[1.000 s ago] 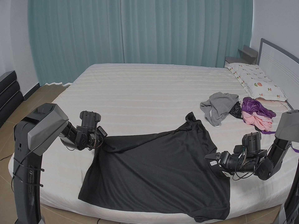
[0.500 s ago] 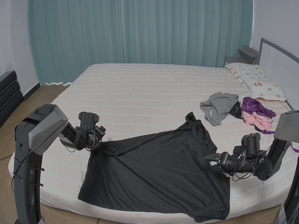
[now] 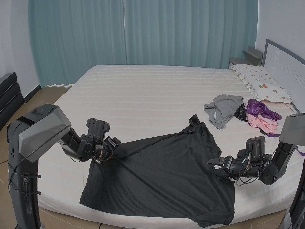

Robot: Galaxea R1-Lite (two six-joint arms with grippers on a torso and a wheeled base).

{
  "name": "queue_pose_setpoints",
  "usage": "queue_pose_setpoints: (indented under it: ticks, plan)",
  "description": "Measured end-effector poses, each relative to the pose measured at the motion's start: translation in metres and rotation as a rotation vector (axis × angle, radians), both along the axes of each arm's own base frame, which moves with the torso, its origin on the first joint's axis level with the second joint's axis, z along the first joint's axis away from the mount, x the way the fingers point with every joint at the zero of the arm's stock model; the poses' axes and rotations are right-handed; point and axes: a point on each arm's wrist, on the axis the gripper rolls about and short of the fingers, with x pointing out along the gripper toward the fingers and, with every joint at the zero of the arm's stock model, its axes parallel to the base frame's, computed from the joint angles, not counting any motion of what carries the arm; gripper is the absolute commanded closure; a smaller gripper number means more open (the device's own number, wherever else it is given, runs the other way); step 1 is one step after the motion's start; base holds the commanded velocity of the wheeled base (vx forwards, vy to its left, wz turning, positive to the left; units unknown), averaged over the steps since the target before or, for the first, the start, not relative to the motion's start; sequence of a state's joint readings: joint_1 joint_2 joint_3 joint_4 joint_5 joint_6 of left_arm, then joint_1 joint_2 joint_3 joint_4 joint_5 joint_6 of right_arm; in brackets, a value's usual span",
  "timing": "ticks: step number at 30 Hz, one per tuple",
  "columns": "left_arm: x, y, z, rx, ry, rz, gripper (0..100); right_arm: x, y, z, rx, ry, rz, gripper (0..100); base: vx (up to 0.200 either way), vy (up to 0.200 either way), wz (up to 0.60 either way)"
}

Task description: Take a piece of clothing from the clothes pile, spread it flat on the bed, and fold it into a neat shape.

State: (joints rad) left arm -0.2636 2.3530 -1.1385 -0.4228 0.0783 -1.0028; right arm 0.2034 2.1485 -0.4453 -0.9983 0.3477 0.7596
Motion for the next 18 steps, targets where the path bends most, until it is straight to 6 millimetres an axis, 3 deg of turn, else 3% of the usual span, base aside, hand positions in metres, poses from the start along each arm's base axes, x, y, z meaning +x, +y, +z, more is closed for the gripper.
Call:
queue_pose_setpoints:
  ticks: [9,10,18]
  plan:
    - [-0.006,-0.02,-0.015,0.087,0.019,-0.081,0,-0.001,0.001,0.0,0.001,0.002,0.004,0,0.0,0.0,0.0]
    - [-0.005,-0.021,-0.016,0.092,0.017,-0.08,100,-0.001,0.001,0.0,0.001,0.002,0.004,0,0.0,0.0,0.0]
    - [0.015,-0.022,-0.018,0.116,-0.025,-0.044,100,-0.001,0.001,0.0,0.001,0.002,0.004,0,0.0,0.0,0.0]
